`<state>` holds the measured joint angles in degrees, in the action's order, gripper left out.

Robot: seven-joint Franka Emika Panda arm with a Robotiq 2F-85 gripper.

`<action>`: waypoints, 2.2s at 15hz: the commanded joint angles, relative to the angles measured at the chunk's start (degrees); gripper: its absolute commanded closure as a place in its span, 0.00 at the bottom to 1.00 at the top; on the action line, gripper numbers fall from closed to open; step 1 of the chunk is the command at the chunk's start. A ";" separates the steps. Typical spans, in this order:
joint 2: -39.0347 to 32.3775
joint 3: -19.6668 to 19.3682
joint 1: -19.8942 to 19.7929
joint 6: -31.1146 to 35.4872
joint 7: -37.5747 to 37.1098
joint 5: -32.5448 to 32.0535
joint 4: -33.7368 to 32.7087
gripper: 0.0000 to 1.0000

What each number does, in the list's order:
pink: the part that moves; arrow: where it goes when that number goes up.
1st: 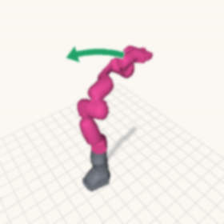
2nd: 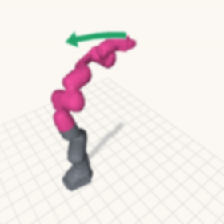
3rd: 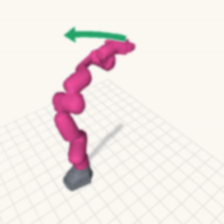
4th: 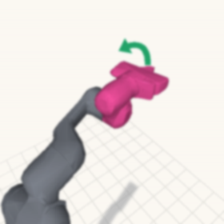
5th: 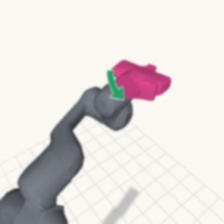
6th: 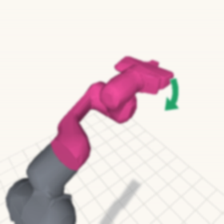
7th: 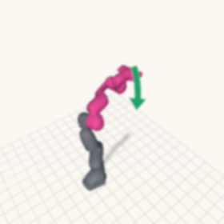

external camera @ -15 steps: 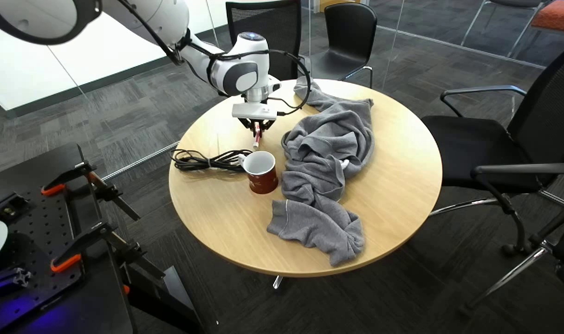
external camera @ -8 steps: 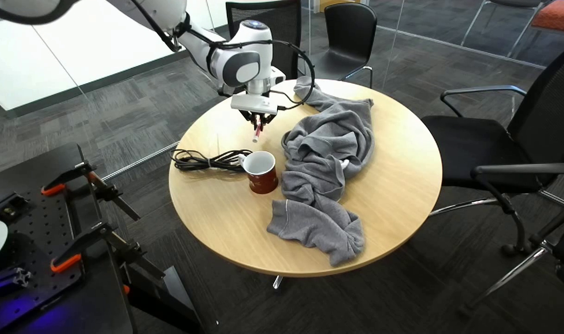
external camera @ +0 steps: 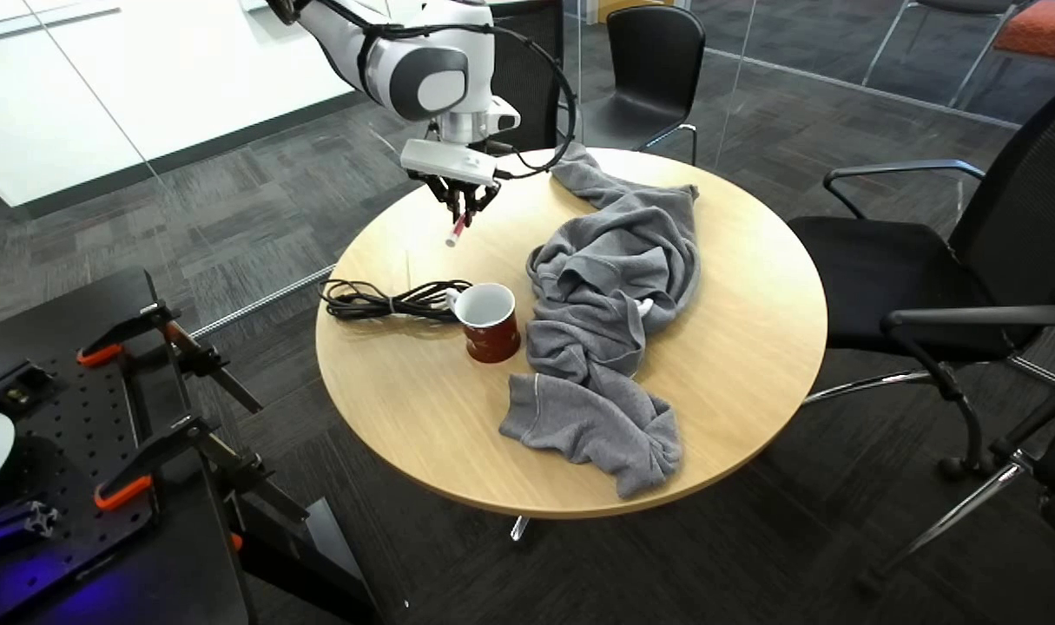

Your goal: Take the marker from the table then put it inside then out of the red cup and put it on the table

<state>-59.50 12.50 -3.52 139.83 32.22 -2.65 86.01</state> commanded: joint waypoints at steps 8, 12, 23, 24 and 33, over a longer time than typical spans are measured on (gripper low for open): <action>20.81 1.01 -3.90 2.37 -6.33 8.28 23.73 0.95; 25.36 -0.02 -2.99 3.92 -11.92 9.74 28.80 0.95; 26.08 -4.13 1.72 13.93 -21.09 7.93 31.49 0.95; 26.03 -5.45 3.04 16.17 -23.88 7.46 32.13 0.95; 26.26 -24.53 19.81 28.88 -52.53 3.88 38.01 0.95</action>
<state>-35.19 -5.68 10.53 165.80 -11.66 2.66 120.68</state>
